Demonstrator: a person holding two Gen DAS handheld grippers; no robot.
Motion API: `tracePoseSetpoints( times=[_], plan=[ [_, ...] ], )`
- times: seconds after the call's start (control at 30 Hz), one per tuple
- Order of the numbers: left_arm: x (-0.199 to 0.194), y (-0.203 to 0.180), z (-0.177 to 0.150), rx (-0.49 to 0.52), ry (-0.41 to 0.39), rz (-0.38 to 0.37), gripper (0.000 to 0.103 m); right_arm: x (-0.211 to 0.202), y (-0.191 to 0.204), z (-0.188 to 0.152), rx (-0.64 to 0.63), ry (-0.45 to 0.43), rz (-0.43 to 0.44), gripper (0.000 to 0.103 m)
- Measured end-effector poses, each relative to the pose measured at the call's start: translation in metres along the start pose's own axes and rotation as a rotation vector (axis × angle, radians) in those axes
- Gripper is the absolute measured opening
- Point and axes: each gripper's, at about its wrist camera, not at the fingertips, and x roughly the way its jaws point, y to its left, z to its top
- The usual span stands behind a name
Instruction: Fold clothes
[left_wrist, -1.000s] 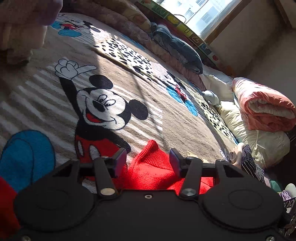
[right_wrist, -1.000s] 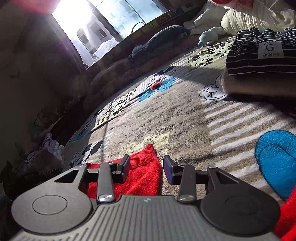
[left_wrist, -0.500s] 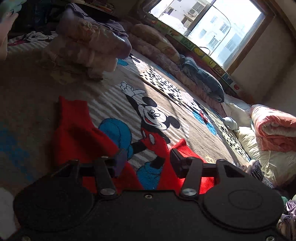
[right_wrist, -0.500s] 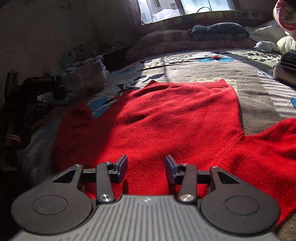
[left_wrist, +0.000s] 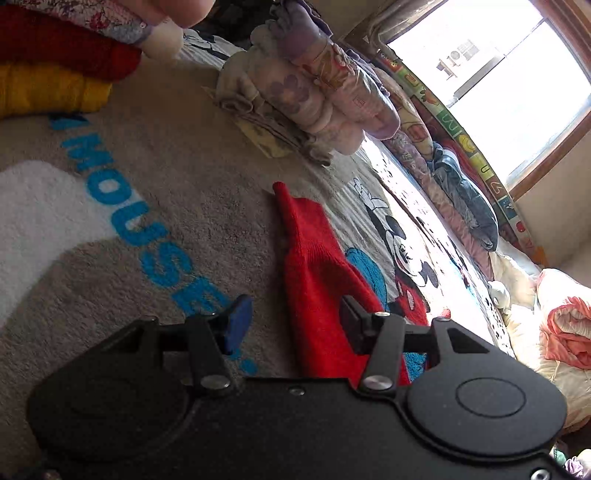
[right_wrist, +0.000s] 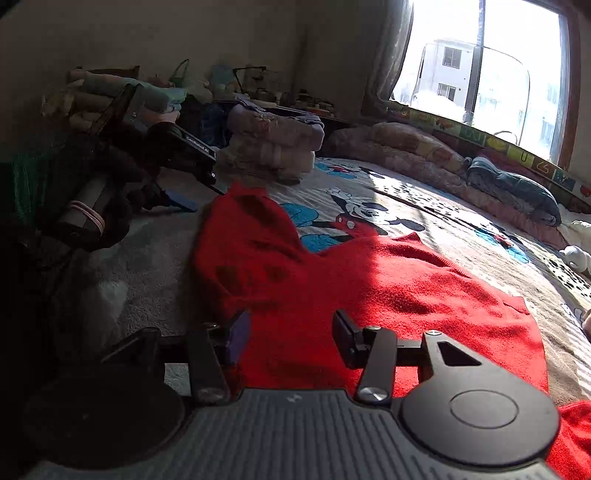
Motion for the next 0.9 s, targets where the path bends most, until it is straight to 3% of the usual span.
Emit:
tracePoseSetpoints(
  times=[0.1,0.23,0.4,0.47,0.5,0.53,0.57,0.67,0.77,0.8,0.87,0.9],
  plan=[
    [0.009,0.003,0.007,-0.018,-0.008,-0.011,0.051,0.027,0.024,0.025,-0.048,-0.024,0.048,0.05],
    [0.025,0.009,0.025,-0.034,-0.012,-0.038,0.051,0.077,0.042,0.021,-0.051,0.154,0.138,0.054],
    [0.046,0.016,0.044,-0.065,-0.003,-0.097,0.049,0.068,0.048,0.007,-0.004,0.12,0.13,0.056],
    [0.054,0.016,0.048,-0.071,0.005,-0.103,0.04,0.064,0.049,0.003,0.012,0.108,0.126,0.056],
    [0.056,0.015,0.048,-0.065,0.005,-0.097,0.028,0.063,0.05,0.003,0.018,0.106,0.125,0.056],
    [0.055,0.013,0.05,-0.057,-0.014,-0.092,0.005,0.062,0.05,0.002,0.025,0.104,0.124,0.056],
    [0.053,0.011,0.051,-0.049,-0.033,-0.087,0.002,0.06,0.051,0.002,0.032,0.102,0.122,0.056],
    [0.043,0.006,0.056,-0.017,-0.091,-0.072,0.002,0.059,0.049,0.002,0.052,0.104,0.122,0.056],
    [0.058,0.008,0.052,0.054,-0.027,0.073,0.004,0.059,0.051,0.003,0.069,0.105,0.127,0.059],
    [0.06,0.013,0.051,0.039,-0.017,0.066,0.007,0.059,0.052,0.003,0.068,0.104,0.127,0.059],
    [0.053,0.018,0.056,-0.002,-0.026,0.049,0.013,0.057,0.053,0.005,0.054,0.103,0.124,0.059],
    [0.045,0.017,0.057,0.012,-0.062,0.068,0.03,0.056,0.053,0.005,0.048,0.101,0.124,0.059]
  ],
)
